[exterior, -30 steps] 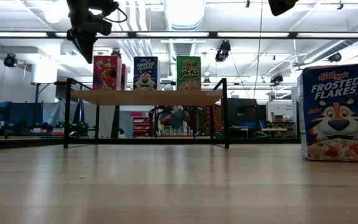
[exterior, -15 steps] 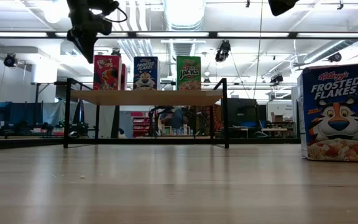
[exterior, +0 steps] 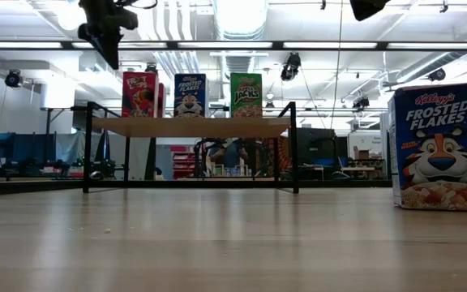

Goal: Stack cereal on shelf
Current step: Put the right red cereal box on the shelf aligned with the red cereal box

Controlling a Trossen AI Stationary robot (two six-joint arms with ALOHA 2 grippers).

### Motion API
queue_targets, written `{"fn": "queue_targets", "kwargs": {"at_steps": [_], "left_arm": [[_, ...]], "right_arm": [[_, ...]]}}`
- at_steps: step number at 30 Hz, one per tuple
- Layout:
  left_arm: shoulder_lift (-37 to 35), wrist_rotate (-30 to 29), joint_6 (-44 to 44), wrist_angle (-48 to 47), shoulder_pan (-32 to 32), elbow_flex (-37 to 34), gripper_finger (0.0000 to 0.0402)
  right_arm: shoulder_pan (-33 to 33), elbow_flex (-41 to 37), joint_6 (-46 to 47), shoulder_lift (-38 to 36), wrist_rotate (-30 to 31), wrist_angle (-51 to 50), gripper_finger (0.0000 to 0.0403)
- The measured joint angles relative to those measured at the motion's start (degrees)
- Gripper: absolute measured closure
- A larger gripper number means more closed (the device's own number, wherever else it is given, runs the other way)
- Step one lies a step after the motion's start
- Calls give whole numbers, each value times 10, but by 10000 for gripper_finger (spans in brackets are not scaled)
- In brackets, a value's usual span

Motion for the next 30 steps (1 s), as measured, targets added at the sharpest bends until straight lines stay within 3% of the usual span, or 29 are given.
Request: {"fn": "queue_targets", "kwargs": {"at_steps": [30], "left_arm": [[26,25,2,43,-1,-9,400]], "right_arm": [[0,0,0,0,0,0,394]]}}
